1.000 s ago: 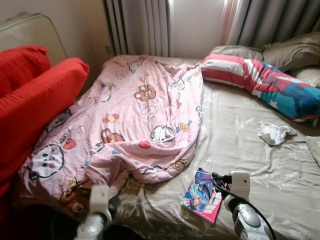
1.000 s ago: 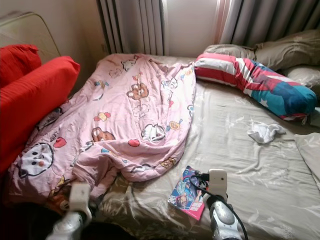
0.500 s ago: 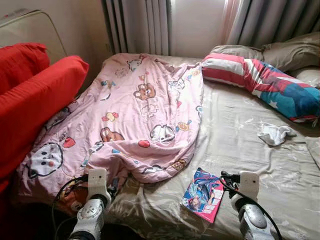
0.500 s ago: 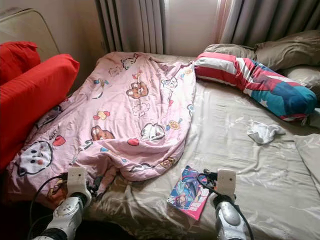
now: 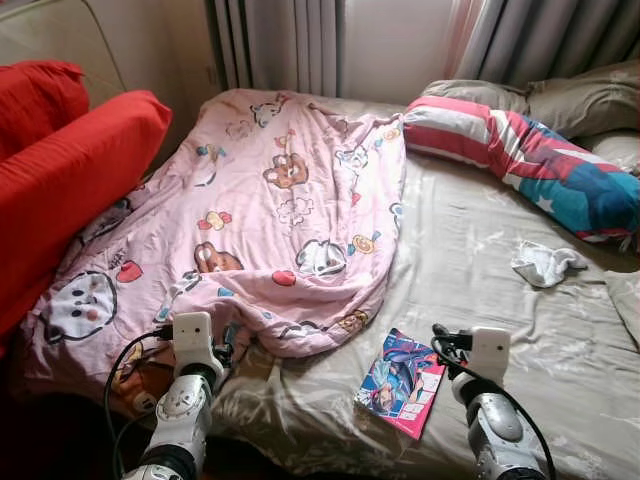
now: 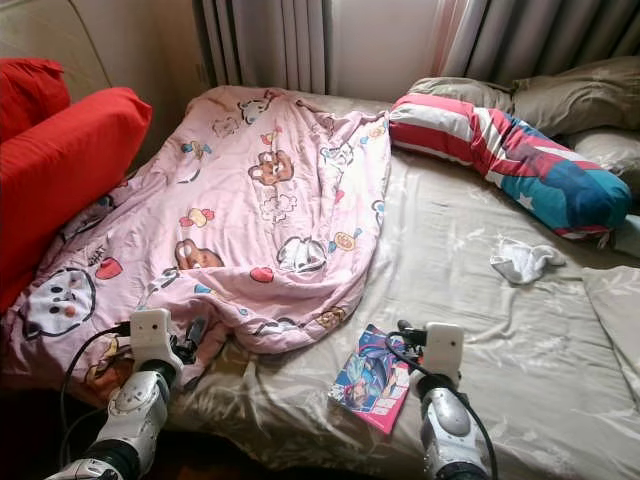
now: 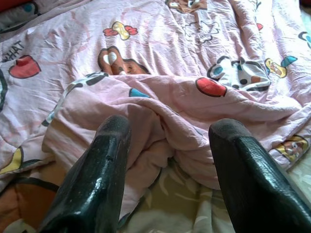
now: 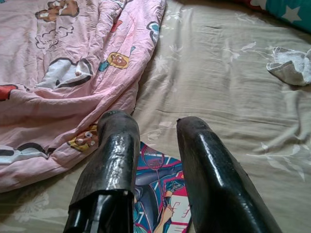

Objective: Clean up the room

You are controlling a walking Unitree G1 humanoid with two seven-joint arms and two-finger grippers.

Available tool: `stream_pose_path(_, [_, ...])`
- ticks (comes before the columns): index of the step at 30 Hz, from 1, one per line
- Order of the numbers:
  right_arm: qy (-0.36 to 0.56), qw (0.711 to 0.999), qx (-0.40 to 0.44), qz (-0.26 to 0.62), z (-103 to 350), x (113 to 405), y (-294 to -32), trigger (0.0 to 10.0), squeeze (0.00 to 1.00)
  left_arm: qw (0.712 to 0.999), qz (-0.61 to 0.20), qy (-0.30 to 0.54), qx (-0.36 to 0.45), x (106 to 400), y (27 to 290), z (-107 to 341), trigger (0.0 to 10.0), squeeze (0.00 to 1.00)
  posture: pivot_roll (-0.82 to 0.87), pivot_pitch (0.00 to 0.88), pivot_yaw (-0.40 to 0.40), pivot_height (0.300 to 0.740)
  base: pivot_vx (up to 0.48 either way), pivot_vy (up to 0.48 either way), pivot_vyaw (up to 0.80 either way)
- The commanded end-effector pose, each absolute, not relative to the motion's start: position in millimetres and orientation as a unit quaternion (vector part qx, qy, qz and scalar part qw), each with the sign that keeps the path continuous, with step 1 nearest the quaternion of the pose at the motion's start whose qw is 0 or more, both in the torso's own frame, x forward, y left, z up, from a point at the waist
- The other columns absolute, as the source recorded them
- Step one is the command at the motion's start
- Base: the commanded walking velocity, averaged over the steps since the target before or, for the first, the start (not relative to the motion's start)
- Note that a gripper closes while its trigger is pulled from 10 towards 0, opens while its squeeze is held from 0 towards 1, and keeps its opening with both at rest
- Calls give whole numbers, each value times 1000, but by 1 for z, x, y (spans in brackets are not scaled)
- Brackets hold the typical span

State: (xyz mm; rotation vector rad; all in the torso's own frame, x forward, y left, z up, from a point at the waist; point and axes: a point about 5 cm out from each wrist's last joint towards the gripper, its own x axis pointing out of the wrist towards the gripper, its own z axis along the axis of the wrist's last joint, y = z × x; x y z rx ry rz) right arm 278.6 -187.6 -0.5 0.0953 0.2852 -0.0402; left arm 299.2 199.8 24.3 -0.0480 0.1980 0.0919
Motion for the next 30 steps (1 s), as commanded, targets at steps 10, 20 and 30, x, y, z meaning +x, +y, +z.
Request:
stream_pose_path(10, [148,988,37,-20,-5,271,-193,10000,0,993,48,107,-27,280,199,10,10000,0,-17,139,-24,705,0,0,0])
stream_pose_path(20, [139,990,26,11,4,283,-186,10000,0,992,55,107,-34,279,197,9,10000,0,-41,170,-50,645,0,0,0])
stream_pose_path(30, [134,990,30,7,2,280,-182,10000,0,994,37,92,-38,283,190,14,10000,0,-55,192,-29,645,0,0,0])
